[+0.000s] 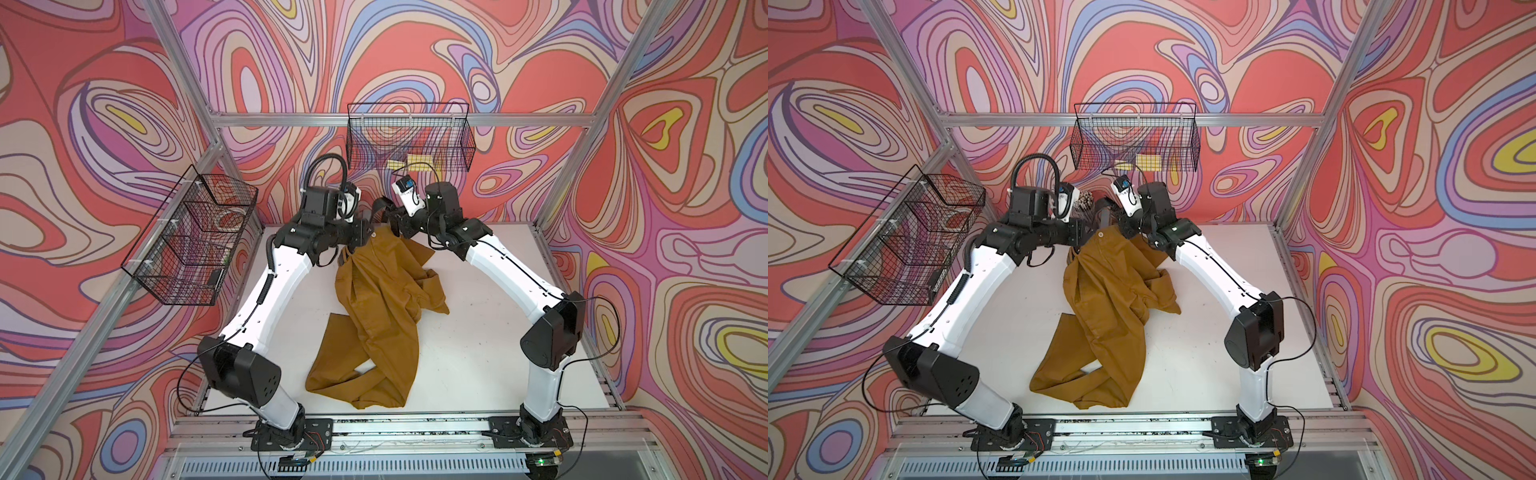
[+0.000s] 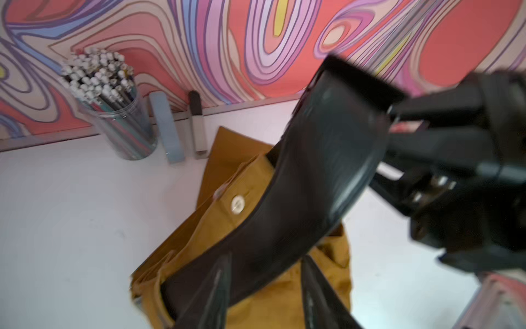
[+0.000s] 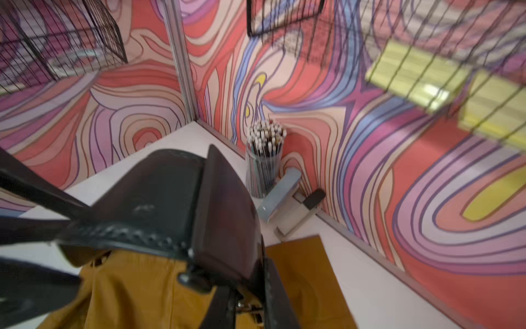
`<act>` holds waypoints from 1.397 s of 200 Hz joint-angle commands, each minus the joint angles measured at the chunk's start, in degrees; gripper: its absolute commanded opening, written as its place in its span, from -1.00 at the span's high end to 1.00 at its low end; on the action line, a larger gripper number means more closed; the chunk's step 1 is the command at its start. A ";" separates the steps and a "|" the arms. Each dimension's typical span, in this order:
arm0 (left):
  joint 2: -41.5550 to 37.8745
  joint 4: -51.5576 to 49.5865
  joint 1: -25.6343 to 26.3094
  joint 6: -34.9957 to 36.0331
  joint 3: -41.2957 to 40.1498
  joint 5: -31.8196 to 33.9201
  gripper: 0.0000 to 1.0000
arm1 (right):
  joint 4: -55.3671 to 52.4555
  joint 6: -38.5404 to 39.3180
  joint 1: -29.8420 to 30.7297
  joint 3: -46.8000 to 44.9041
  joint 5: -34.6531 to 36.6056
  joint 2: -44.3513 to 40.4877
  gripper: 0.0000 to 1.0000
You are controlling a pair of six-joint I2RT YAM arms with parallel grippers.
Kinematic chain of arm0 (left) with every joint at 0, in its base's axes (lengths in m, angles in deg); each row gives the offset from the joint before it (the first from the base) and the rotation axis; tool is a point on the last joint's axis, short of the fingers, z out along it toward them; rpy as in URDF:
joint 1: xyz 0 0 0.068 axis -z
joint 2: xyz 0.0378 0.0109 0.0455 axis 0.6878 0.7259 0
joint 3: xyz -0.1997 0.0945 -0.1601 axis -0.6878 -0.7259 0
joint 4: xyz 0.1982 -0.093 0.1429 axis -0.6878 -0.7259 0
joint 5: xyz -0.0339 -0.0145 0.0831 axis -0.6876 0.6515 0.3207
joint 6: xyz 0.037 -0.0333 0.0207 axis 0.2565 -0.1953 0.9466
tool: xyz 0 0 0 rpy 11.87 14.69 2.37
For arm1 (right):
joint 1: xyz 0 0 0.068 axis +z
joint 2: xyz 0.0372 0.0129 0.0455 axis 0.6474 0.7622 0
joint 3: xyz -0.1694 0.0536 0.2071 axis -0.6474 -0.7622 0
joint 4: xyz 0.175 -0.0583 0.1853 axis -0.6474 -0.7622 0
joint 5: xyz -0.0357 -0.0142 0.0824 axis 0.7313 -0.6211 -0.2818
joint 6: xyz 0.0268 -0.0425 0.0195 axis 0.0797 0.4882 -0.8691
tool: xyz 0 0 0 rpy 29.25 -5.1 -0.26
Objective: Remove the belt from the trousers
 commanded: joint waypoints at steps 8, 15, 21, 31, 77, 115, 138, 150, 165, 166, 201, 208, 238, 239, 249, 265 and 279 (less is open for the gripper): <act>-5.66 26.86 -0.37 5.46 -13.82 4.14 -0.36 | 4.29 -6.52 -1.32 -1.90 -2.43 -6.31 1.00; -5.61 30.73 -0.35 4.37 -16.32 3.31 -0.38 | 4.62 -7.79 -1.34 -1.87 -2.83 -6.24 1.00; -5.45 33.46 -0.37 3.59 -18.05 2.39 -0.41 | 4.88 -8.64 -1.29 -1.77 -3.12 -6.27 1.00; -5.01 37.21 -0.14 2.59 -20.24 1.80 -0.44 | 4.82 -9.64 -1.25 -1.39 -3.39 -5.99 1.00; -0.87 45.67 1.98 5.12 -20.35 4.33 -0.53 | 2.63 -10.57 -0.90 -0.34 -3.35 -6.08 1.00; 0.23 47.79 2.60 5.23 -15.44 11.80 0.00 | -1.58 -10.73 -0.90 -0.77 -4.38 -5.20 1.00; -3.42 43.69 2.53 8.53 -13.86 15.31 1.00 | -5.74 -9.89 -1.10 -1.69 -4.67 -4.25 1.00; -5.22 39.42 2.57 10.61 -12.21 15.15 1.00 | -8.42 -9.20 -1.49 -2.24 -4.74 -3.46 1.00; -5.94 31.11 2.52 12.86 -8.27 13.71 1.00 | -9.73 -8.39 -1.60 -4.34 -4.88 -3.50 1.00; -5.89 30.48 2.52 12.96 -7.94 13.72 1.00 | -9.69 -8.36 -1.60 -4.55 -4.91 -3.53 1.00; -5.15 15.35 4.39 11.89 -0.46 16.42 1.00 | 1.98 -10.26 -1.60 -13.93 -10.59 -10.18 0.08; -5.23 14.12 4.90 11.05 0.05 17.38 1.00 | 5.20 -11.22 -1.56 -15.70 -11.81 -11.57 0.03; -4.07 8.58 7.23 7.04 4.50 20.50 1.00 | 12.89 -13.22 -0.22 -20.60 -12.15 -16.46 0.00; -3.95 8.32 7.29 6.88 4.68 20.67 1.00 | 12.96 -13.23 -0.12 -20.69 -12.01 -16.56 0.00; -3.08 5.73 7.86 5.76 7.03 21.73 1.00 | 13.11 -12.82 1.11 -20.92 -9.22 -17.58 0.00; -1.96 2.88 8.41 4.47 9.65 22.23 1.00 | 13.75 -12.62 3.05 -20.39 -4.26 -18.48 0.01; -1.55 1.70 8.77 3.30 11.02 22.50 1.00 | 13.93 -12.66 4.20 -19.16 -0.67 -18.14 0.03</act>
